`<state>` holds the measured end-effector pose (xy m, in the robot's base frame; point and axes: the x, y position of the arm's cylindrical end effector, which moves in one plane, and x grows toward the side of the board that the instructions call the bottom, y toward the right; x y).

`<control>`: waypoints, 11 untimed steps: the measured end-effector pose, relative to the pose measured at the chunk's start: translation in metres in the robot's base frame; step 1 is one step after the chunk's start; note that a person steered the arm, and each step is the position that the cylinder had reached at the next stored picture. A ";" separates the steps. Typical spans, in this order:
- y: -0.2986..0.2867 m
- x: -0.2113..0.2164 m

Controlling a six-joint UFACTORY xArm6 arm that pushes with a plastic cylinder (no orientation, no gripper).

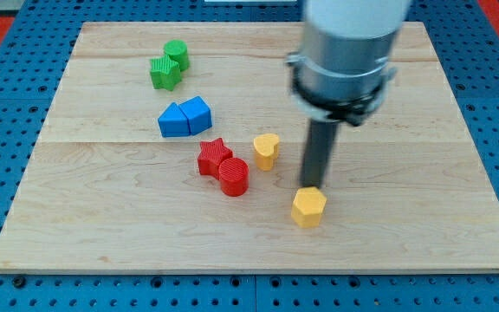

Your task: Separate yellow heart from the red star

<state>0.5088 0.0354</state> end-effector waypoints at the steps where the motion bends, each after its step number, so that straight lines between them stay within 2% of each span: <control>1: 0.008 -0.060; 2: -0.038 -0.102; 3: 0.002 -0.052; 4: -0.014 -0.041; 5: -0.090 -0.045; 6: -0.112 -0.045; 7: -0.107 -0.060; 8: -0.067 -0.079; 9: -0.022 -0.079; 10: -0.024 -0.117; 11: -0.075 -0.171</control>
